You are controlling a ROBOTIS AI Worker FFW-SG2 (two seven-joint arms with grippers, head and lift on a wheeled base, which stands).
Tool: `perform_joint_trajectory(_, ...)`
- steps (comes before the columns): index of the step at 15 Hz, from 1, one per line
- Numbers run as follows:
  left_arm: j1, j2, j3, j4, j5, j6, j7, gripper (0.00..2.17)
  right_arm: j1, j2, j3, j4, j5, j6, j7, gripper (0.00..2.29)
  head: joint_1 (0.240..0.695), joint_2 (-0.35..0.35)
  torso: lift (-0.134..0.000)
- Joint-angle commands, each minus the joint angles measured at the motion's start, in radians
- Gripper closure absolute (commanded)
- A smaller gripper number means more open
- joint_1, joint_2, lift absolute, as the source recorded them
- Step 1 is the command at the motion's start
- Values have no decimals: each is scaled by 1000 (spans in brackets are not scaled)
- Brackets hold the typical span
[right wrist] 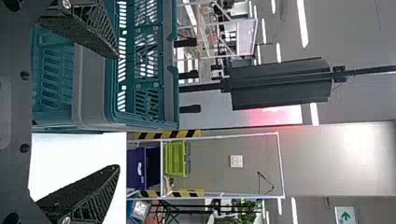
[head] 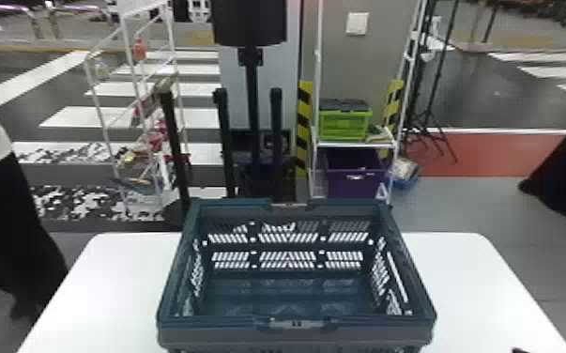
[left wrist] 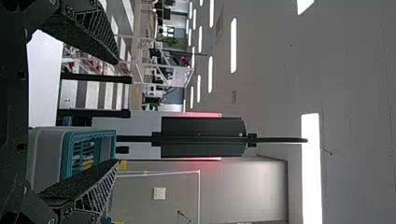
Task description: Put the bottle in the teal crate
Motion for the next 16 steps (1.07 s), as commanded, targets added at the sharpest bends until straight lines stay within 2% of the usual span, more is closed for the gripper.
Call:
perform_joint_trajectory(1, 0, -1, 0, 0, 0, 0, 0, 140, 5, 7, 0, 2, 0, -5, 3, 53, 499, 0, 0)
perform_joint_trajectory(16, -4, -1, 0, 6, 1, 0, 1, 140, 10, 11, 2, 14, -3, -8, 9, 53, 499, 0, 0)
